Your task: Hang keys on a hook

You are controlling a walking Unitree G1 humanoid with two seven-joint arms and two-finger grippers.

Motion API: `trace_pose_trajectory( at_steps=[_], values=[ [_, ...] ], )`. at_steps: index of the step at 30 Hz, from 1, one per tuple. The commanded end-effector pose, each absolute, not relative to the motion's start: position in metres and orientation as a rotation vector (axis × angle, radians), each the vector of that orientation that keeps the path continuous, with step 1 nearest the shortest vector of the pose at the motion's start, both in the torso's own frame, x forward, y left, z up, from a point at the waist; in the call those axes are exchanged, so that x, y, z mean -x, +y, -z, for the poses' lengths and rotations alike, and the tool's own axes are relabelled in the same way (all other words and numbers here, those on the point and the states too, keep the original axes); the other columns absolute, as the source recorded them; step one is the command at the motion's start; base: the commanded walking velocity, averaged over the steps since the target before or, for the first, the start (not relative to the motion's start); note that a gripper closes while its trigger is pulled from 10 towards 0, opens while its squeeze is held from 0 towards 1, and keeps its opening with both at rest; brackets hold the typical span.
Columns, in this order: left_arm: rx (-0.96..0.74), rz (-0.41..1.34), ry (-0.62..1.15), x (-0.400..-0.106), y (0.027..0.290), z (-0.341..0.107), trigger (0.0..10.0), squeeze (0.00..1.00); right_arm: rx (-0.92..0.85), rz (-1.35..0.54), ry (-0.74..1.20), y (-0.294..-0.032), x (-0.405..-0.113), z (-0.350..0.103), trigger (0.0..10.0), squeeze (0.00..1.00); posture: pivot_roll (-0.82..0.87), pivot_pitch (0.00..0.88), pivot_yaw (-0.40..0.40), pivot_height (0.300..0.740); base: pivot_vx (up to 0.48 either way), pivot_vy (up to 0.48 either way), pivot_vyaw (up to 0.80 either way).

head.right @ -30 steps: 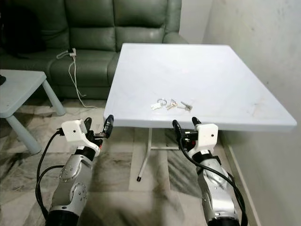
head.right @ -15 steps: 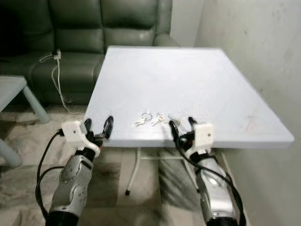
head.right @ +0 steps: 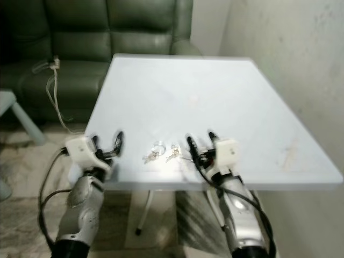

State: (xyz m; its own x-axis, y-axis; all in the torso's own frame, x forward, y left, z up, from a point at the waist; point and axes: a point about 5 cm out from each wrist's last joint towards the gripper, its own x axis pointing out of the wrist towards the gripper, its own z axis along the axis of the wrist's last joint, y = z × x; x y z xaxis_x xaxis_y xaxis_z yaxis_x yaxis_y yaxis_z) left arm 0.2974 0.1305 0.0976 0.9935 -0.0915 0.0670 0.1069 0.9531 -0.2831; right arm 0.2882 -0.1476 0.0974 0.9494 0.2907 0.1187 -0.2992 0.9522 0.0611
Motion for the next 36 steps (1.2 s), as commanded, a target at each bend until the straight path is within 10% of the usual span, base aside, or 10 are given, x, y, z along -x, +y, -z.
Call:
trace_pose_trajectory(
  at_steps=[1,36],
  values=[
    [0.278,0.100,-0.050,-0.295,0.132,-0.096,10.0,0.00,-0.066,-0.343,-0.102,-0.140,-0.288,-0.098,10.0,0.00,0.02,0.000,-0.064,0.740,0.000,0.000,0.00],
    [0.167,0.342,-0.027,-0.267,0.098,-0.089,10.0,0.00,-0.020,-0.217,0.083,-0.118,-0.309,-0.095,10.0,0.00,0.03,0.007,-0.079,0.740,0.000,0.000,0.00]
  ],
)
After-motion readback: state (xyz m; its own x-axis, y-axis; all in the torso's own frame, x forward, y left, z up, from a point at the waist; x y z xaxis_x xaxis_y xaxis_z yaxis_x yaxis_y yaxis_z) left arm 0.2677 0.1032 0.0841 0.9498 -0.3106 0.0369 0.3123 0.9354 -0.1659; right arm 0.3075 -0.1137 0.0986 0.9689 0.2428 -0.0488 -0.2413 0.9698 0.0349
